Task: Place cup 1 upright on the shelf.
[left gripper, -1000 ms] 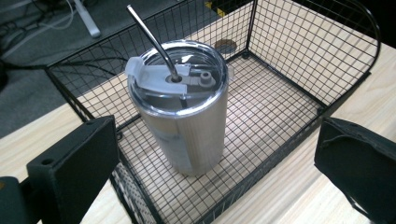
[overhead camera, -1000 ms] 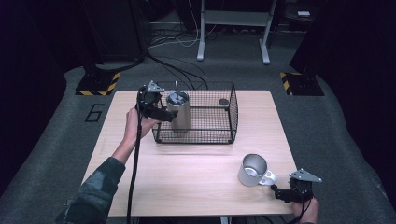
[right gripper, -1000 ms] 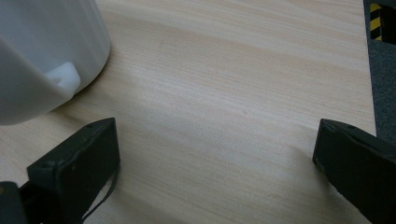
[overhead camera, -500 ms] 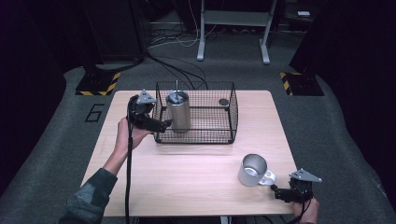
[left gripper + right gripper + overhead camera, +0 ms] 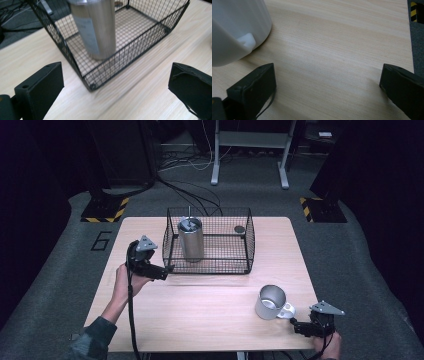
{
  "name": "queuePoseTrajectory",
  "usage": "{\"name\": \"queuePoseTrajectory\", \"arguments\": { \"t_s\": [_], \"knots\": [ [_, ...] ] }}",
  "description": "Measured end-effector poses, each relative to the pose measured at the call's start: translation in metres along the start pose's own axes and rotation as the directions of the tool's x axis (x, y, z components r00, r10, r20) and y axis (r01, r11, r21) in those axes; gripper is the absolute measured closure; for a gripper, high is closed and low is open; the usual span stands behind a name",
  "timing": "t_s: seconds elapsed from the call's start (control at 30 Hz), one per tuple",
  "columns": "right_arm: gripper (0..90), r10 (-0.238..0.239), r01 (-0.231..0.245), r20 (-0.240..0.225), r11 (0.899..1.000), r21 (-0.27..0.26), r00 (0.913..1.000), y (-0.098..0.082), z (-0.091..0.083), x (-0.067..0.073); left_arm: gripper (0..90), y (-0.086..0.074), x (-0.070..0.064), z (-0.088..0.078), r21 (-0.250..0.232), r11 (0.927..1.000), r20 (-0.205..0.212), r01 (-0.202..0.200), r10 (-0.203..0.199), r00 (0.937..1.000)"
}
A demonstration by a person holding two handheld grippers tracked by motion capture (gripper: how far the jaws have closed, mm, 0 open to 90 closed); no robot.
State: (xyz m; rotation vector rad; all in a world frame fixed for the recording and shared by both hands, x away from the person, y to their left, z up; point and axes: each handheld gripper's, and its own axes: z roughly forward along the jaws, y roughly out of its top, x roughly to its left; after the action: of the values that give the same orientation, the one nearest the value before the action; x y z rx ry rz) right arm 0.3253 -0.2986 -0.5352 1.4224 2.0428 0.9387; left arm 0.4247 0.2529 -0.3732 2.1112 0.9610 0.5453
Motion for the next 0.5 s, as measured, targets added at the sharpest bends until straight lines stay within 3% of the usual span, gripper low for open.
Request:
{"name": "queuePoseTrajectory", "arguments": {
  "t_s": [0.27,0.5],
  "knots": [
    [0.4,-0.003,0.003,-0.003,1.000,0.003,1.0000,0.001,0.000,0.000,0.0,-0.039,0.001,0.017,0.043,0.9989,0.004,0.021,-0.022,0.9998],
    [0.4,-0.003,0.003,-0.004,1.000,0.007,1.0000,0.001,0.000,0.000,0.0,-0.066,0.002,0.027,0.083,0.9960,0.044,0.033,-0.036,0.9984]
  ]
}}
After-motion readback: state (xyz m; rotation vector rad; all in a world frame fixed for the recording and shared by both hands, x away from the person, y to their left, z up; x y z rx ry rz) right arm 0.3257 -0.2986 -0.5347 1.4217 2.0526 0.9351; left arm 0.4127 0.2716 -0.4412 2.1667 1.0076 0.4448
